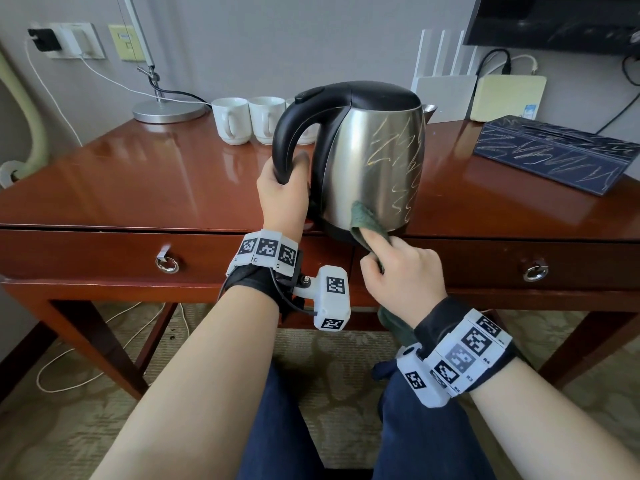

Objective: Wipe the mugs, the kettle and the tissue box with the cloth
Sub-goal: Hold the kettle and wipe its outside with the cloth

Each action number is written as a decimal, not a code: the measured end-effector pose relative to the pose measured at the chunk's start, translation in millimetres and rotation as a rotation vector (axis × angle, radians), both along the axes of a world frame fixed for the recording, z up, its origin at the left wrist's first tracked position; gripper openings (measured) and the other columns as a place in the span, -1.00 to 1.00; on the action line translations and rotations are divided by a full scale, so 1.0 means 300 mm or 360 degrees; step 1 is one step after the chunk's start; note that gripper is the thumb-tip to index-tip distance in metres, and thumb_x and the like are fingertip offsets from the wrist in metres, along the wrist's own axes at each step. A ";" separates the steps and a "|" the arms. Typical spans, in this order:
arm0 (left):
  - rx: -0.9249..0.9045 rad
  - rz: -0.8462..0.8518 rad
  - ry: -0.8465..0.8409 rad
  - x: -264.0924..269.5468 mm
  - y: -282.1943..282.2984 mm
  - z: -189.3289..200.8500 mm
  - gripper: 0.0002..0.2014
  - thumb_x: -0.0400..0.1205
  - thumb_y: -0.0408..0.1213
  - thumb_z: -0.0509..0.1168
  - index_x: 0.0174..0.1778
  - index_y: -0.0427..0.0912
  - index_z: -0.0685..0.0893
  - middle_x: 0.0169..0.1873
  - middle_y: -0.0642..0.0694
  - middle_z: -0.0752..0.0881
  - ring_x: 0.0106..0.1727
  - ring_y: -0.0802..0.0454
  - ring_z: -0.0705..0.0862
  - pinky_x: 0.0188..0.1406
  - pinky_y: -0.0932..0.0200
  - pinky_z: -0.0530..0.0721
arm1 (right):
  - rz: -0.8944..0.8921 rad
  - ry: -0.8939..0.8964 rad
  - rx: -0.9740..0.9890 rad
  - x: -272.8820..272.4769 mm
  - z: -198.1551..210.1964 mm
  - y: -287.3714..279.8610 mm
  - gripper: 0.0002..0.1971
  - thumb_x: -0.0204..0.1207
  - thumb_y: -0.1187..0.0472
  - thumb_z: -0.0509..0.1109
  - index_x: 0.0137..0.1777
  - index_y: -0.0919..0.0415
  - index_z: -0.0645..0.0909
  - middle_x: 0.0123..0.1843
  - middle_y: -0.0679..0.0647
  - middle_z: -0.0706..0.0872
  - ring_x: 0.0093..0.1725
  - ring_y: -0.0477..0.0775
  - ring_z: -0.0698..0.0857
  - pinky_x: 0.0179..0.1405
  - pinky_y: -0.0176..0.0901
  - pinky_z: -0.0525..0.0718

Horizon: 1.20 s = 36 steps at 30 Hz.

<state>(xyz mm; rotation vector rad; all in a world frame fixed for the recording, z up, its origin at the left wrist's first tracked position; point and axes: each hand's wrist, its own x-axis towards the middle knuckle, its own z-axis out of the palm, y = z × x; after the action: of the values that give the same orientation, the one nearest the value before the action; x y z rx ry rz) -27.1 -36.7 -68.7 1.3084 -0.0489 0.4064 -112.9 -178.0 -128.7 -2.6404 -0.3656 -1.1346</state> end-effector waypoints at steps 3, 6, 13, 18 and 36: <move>0.0001 -0.0014 -0.0003 -0.001 0.000 0.000 -0.68 0.69 -0.32 0.30 -0.36 -0.08 0.39 -0.51 0.00 0.42 -0.48 0.12 0.41 -0.43 0.27 0.46 | 0.0016 -0.0036 0.0009 0.008 0.043 0.019 -0.55 0.39 0.23 0.15 0.17 0.13 0.77 -0.55 0.10 0.57 -0.67 0.25 0.48 -0.65 -0.21 0.44; -0.0005 -0.0023 -0.0002 0.000 0.002 0.000 -0.68 0.69 -0.33 0.30 -0.36 -0.08 0.39 -0.51 -0.01 0.42 -0.48 0.12 0.40 -0.45 0.26 0.45 | -0.0015 -0.0134 -0.0001 0.016 0.119 0.015 -0.54 0.42 0.20 0.16 0.25 0.12 0.72 -0.54 0.11 0.59 -0.65 0.21 0.51 -0.60 -0.22 0.45; -0.0014 -0.0021 0.0002 0.003 0.001 -0.001 -0.68 0.69 -0.34 0.30 -0.37 -0.08 0.39 -0.53 0.02 0.42 -0.52 0.15 0.39 -0.49 0.29 0.44 | -0.0159 -0.0135 0.0119 0.015 0.172 -0.034 -0.52 0.48 0.22 0.15 0.38 0.23 0.59 -0.48 -0.03 0.41 -0.57 0.10 0.35 -0.44 -0.26 0.26; -0.0017 -0.0029 0.0003 -0.002 0.002 0.002 -0.67 0.68 -0.35 0.29 -0.37 -0.08 0.38 -0.53 0.02 0.41 -0.53 0.16 0.38 -0.49 0.30 0.43 | -0.0086 -0.0012 0.0066 0.000 0.083 -0.006 -0.56 0.43 0.22 0.16 0.25 0.20 0.70 -0.56 0.11 0.56 -0.64 0.24 0.53 -0.59 -0.22 0.42; 0.0029 -0.0036 -0.0012 -0.004 0.006 0.001 -0.67 0.68 -0.34 0.30 -0.37 -0.08 0.38 -0.53 0.01 0.41 -0.51 0.13 0.39 -0.48 0.28 0.43 | -0.0081 -0.0004 -0.0009 0.011 0.140 0.001 -0.52 0.39 0.23 0.13 0.25 0.14 0.71 -0.57 0.11 0.54 -0.66 0.24 0.47 -0.57 -0.24 0.37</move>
<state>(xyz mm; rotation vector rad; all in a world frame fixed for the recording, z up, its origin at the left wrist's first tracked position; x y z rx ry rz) -28.3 -35.0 -68.5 1.3232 -0.0735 0.3923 -109.7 -177.7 -86.7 -2.6675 -0.3044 -1.1541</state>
